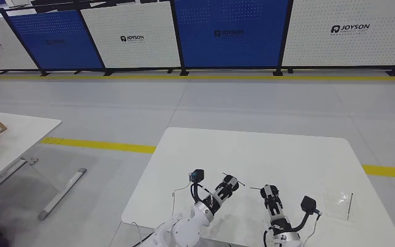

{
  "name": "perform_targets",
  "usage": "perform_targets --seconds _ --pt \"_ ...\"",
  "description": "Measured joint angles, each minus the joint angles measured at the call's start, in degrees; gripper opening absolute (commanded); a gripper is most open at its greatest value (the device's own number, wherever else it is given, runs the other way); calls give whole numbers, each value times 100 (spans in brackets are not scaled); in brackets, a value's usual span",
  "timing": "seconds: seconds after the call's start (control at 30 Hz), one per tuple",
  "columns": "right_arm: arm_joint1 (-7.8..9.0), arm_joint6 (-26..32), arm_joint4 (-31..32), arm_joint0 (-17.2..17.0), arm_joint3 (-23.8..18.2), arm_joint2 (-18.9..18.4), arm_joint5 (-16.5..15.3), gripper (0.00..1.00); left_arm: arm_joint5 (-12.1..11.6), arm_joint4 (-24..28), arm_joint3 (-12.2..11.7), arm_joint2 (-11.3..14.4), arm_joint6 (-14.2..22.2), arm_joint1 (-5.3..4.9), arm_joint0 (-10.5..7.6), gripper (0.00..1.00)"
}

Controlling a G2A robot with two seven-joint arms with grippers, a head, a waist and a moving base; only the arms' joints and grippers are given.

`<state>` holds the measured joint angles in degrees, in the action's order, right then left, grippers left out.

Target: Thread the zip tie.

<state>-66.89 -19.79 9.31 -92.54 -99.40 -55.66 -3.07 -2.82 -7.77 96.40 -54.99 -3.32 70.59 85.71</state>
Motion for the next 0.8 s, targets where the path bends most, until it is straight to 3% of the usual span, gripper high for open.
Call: perform_targets --seconds 0.5,0.8 --pt "-58 626 -292 -70 -24 -291 -163 0 0 0 0 0 0 0 0 0" --pt "-180 543 -161 144 107 -160 149 0 0 0 0 0 0 0 0 0"
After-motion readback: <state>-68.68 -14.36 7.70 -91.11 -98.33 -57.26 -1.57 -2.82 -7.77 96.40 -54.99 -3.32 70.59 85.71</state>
